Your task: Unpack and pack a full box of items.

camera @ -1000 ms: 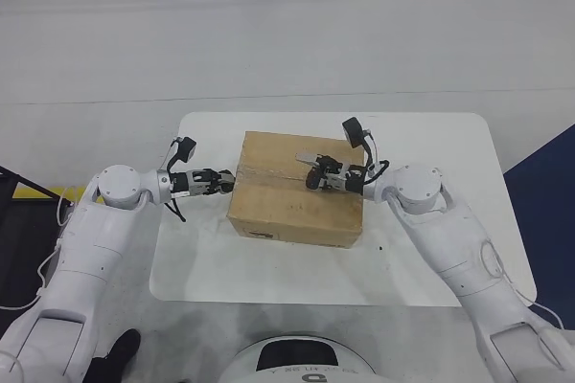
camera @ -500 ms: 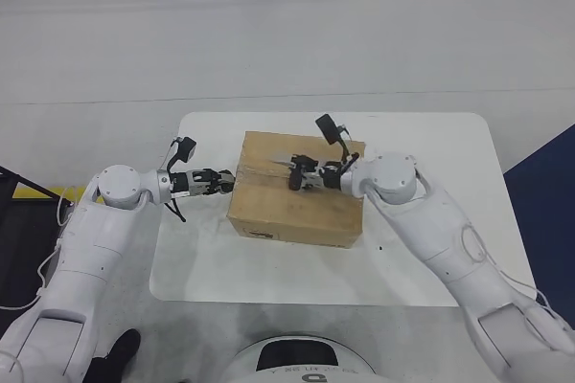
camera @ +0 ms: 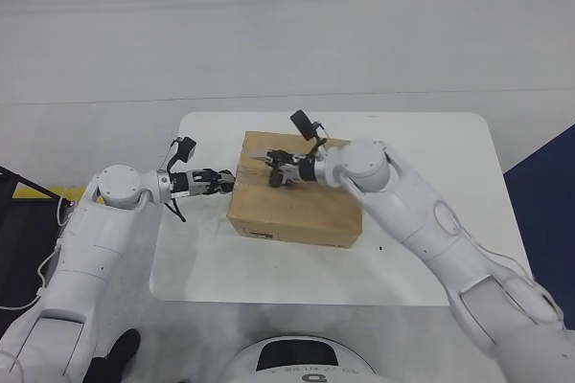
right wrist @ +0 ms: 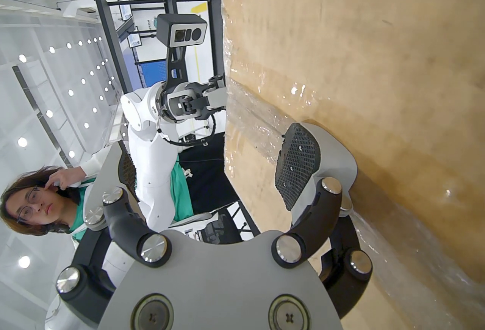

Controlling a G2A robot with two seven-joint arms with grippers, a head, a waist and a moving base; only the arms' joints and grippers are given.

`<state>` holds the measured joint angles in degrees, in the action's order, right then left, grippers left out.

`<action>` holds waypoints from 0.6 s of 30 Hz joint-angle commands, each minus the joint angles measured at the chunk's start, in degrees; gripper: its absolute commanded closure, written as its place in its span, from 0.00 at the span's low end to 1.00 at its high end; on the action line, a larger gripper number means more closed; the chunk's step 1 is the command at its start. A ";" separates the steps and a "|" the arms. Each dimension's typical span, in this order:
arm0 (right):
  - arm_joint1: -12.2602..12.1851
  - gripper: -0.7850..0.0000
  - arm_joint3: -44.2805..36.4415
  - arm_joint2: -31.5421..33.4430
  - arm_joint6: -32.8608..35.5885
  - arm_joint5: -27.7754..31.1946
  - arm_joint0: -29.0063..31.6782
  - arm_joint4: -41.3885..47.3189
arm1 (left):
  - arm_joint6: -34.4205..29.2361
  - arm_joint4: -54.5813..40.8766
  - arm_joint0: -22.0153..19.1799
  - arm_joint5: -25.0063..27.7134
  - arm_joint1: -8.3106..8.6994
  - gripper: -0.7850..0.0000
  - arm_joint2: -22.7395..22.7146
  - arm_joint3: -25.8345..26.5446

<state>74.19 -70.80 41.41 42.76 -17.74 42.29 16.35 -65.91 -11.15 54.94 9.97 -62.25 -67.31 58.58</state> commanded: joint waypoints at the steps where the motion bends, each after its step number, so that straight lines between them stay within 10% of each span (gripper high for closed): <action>1: 0.87 0.00 1.37 -1.25 -0.25 0.40 -1.14 0.51 | 0.00 0.00 0.00 0.00 0.00 1.00 0.00 0.00; 18: 6.48 0.00 7.13 -7.14 -1.46 3.49 -6.58 1.44 | 0.00 0.00 0.00 0.00 0.00 1.00 0.00 0.00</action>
<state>80.51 -63.77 34.35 41.30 -14.51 35.77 17.71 -65.91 -11.15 54.94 9.97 -62.25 -67.31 58.58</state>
